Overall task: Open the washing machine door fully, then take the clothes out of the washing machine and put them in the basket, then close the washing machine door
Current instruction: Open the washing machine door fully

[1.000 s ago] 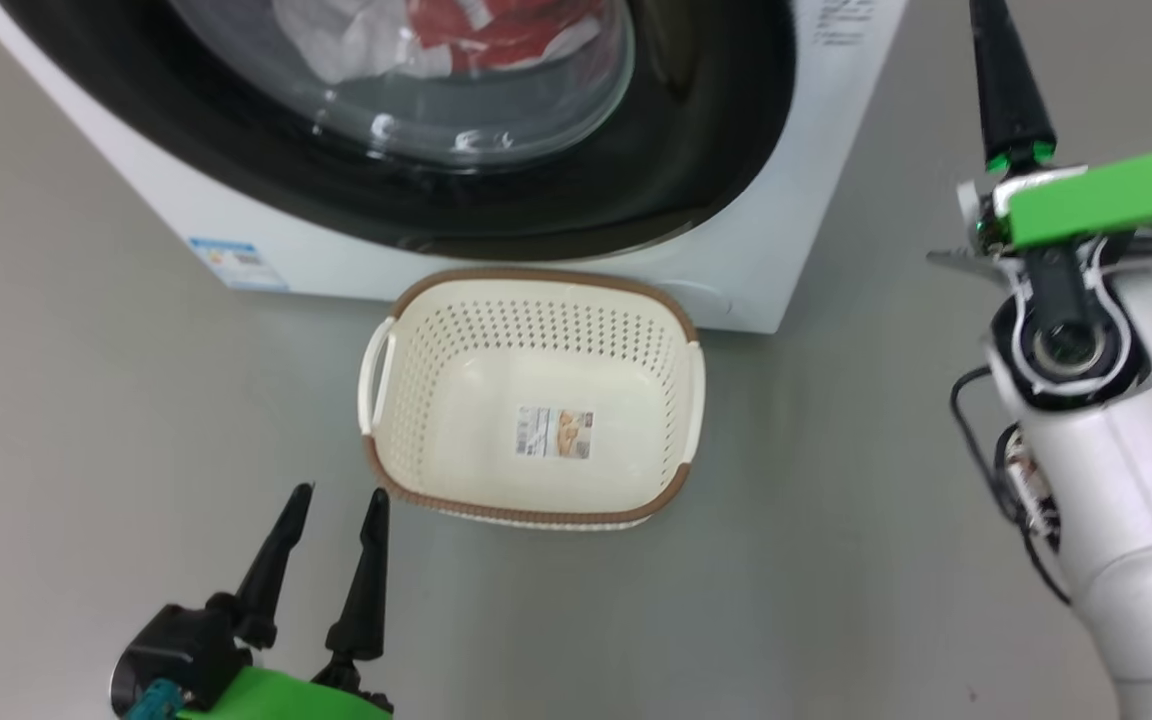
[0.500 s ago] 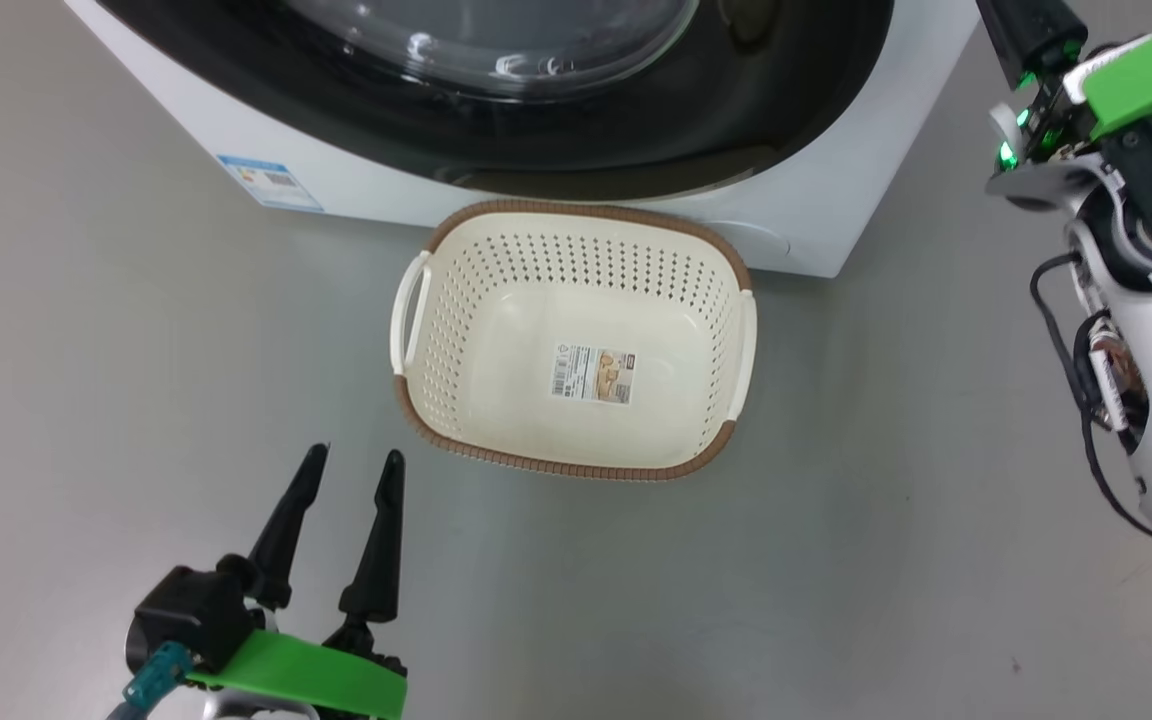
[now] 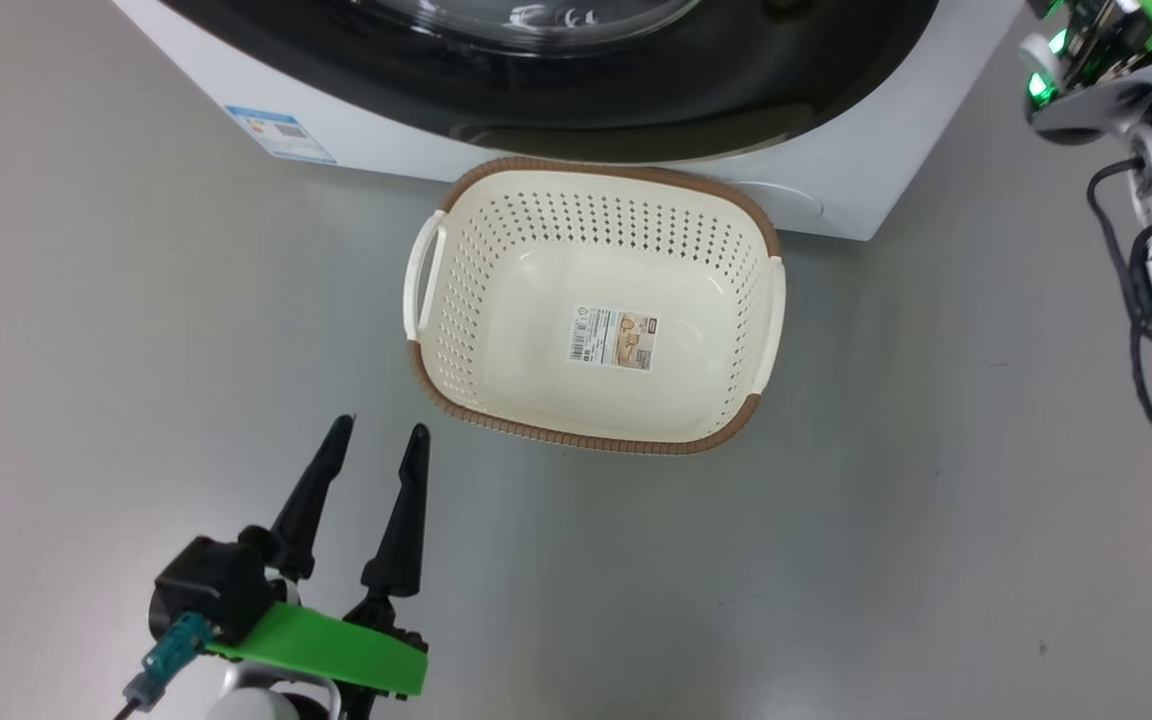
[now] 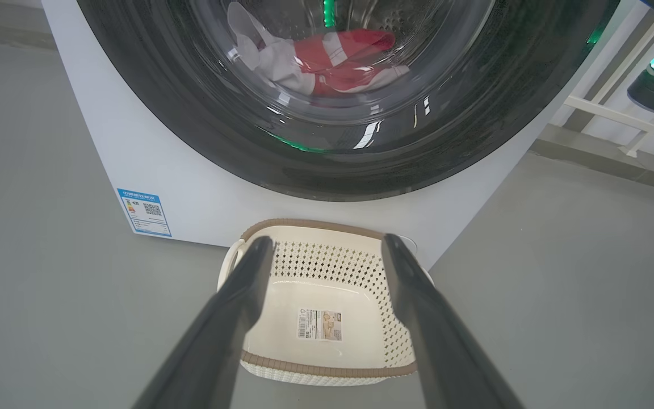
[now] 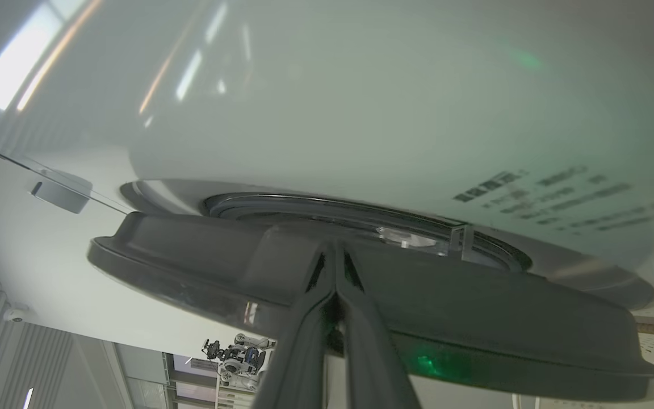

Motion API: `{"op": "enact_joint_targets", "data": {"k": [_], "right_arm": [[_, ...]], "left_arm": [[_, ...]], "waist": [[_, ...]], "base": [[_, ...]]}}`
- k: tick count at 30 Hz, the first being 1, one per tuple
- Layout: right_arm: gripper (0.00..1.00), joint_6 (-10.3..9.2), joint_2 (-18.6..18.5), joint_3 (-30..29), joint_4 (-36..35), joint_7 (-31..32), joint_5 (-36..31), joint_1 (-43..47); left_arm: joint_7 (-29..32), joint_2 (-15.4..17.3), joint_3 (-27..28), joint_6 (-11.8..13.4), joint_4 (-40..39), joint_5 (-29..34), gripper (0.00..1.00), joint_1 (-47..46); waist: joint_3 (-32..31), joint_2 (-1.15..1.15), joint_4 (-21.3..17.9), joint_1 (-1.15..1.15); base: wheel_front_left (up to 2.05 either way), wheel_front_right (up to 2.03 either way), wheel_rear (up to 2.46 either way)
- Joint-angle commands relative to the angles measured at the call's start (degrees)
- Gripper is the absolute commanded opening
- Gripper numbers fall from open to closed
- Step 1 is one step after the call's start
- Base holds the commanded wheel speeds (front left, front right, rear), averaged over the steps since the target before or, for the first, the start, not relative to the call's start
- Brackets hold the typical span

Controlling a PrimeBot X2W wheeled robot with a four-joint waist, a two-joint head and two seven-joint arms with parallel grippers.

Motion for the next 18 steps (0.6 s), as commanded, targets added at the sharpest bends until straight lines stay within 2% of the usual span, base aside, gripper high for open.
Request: {"op": "enact_joint_targets", "data": {"k": [1,10,18], "right_arm": [[0.0,0.45,0.9,0.9,-1.2,0.7,-0.4,-1.2],[0.0,0.45,1.4,1.1,0.4,3.3,-1.1,-2.6],[0.0,0.45,2.0,2.2,-0.6,7.4,-1.5,1.0]], "left_arm": [[-0.5,0.7,1.6,-0.3,-1.0,-0.5,1.0,-0.8],[-0.5,0.7,0.9,-0.3,-0.6,-1.0,1.0,-1.3],[-0.5,0.7,0.8,-0.3,-0.2,-0.8,1.0,-0.6]], "waist": [[0.2,0.0,0.3,0.0],[0.2,0.0,0.8,0.0],[-2.1,0.0,0.5,0.0]], "base": [[0.0,0.0,0.0],[0.0,0.0,0.0],[0.0,0.0,0.0]]}}
